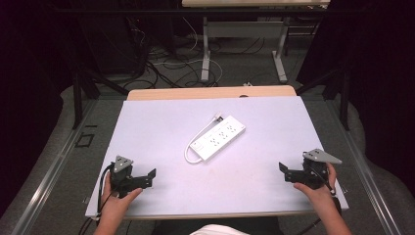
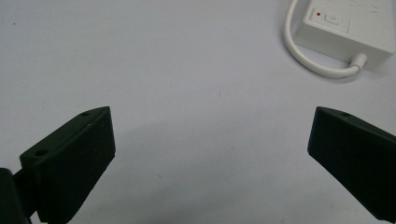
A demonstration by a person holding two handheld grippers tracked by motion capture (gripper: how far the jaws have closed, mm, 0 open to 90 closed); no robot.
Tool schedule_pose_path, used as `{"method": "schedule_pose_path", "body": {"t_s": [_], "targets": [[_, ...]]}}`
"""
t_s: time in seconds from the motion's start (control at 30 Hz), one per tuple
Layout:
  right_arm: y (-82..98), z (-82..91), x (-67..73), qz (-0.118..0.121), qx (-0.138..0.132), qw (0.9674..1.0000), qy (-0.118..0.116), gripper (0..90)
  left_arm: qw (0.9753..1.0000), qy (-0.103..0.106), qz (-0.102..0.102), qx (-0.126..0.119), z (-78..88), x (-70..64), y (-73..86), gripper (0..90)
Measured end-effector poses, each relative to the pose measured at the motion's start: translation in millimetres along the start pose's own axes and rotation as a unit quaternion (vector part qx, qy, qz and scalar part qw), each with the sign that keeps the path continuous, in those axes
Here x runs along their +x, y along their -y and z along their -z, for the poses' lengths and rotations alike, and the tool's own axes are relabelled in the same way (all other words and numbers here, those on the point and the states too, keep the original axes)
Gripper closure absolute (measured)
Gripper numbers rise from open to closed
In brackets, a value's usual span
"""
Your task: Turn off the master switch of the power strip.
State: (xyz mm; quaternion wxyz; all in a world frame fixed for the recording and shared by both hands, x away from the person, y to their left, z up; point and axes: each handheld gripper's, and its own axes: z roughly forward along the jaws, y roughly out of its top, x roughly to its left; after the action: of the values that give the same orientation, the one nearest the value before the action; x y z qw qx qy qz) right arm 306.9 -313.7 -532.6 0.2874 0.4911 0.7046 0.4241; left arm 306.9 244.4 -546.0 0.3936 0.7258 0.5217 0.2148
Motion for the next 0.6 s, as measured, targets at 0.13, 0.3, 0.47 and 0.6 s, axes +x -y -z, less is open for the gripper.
{"method": "schedule_pose_path", "body": {"t_s": [0.13,0.3,0.47,0.6], "targets": [[6.7,10.2,1.3,0.005,0.012,0.9998,-0.013,0.0,1.0,0.002,0.0,-0.003,2.6,-0.6,-0.9,1.5],[7.5,10.7,-0.7,0.014,0.019,0.9997,-0.004,0.0,1.0,0.005,-0.003,-0.007,4.5,-2.3,-2.0,1.6],[9.5,8.6,0.1,0.021,0.015,0.9997,0.003,0.3,0.9999,0.009,-0.005,-0.005,6.1,-5.7,-4.6,1.8],[12.0,5.9,-0.2,0.029,0.016,0.9995,-0.001,0.3,0.9999,0.013,-0.005,-0.005,5.7,-8.9,-7.7,2.3]]}}
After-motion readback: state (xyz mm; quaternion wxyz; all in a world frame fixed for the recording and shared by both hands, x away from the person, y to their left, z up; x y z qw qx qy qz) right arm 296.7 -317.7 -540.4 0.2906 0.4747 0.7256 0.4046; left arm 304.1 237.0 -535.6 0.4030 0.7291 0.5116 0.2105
